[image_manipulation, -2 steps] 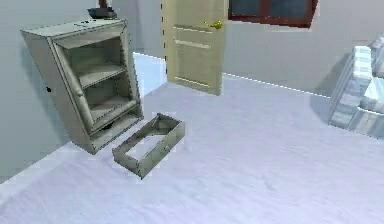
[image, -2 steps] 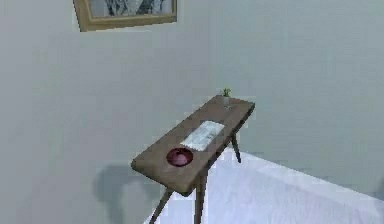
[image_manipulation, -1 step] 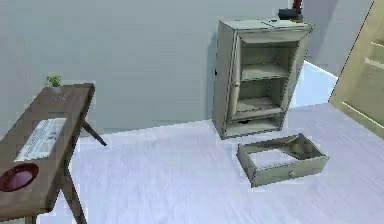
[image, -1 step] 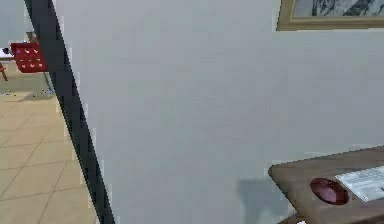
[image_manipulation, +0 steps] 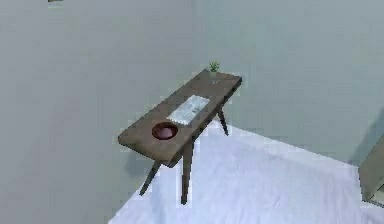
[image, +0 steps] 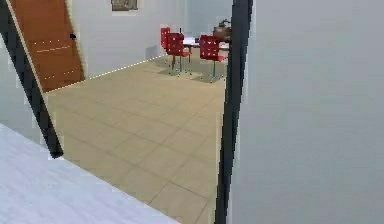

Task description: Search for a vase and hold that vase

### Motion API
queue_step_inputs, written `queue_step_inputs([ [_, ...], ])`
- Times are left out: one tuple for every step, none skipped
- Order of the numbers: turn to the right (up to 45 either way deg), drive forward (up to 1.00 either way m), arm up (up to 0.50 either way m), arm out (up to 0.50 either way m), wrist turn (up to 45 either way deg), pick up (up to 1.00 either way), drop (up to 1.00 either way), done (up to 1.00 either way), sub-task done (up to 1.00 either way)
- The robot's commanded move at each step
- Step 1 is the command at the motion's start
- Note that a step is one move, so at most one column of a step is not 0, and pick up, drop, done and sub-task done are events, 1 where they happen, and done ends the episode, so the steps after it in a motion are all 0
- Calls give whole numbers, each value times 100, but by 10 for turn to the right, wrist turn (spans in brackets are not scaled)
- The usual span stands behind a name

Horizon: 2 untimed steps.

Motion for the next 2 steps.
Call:
queue_step_inputs([
  [450, 0, 0, 0, 0, 0, 0, 0, 0],
  [450, 0, 0, 0, 0, 0, 0, 0, 0],
])
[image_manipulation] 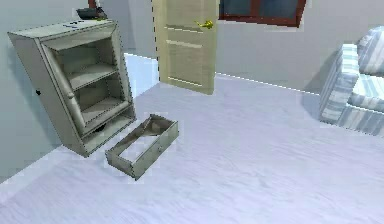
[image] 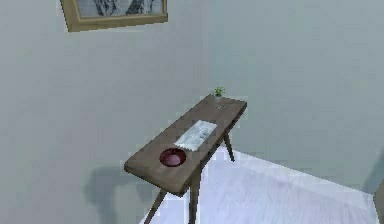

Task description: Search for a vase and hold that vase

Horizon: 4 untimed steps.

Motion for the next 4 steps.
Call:
queue_step_inputs([
  [150, 0, 0, 0, 0, 0, 0, 0, 0],
  [0, 50, 0, 0, 0, 0, 0, 0, 0],
  [-450, 0, 0, 0, 0, 0, 0, 0, 0],
  [-450, 0, 0, 0, 0, 0, 0, 0, 0],
])
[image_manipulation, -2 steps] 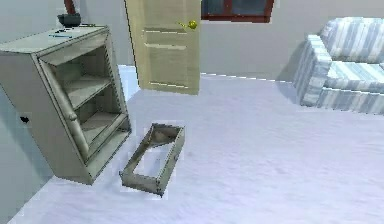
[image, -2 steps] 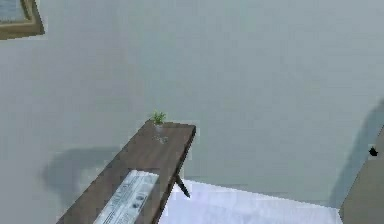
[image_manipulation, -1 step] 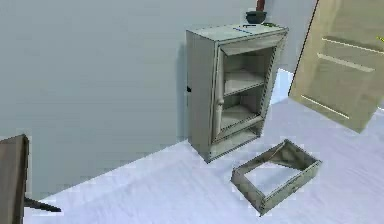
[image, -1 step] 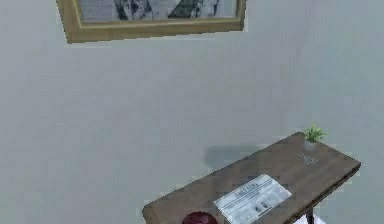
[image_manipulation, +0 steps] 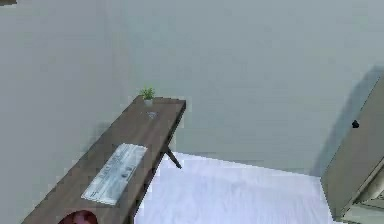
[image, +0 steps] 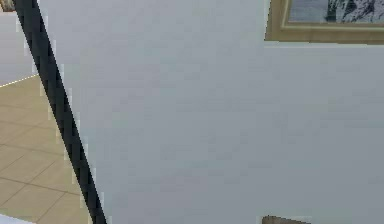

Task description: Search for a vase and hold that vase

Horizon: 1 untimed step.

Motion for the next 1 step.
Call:
queue_step_inputs([
  [-360, 0, 0, 0, 0, 0, 0, 0, 0],
])
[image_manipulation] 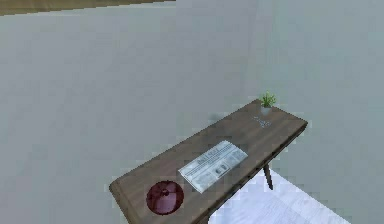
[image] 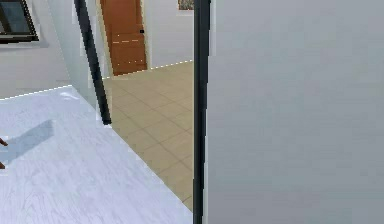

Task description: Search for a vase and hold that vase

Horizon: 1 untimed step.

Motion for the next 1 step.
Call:
queue_step_inputs([
  [0, 0, 50, 0, 0, 0, 0, 0, 0],
])
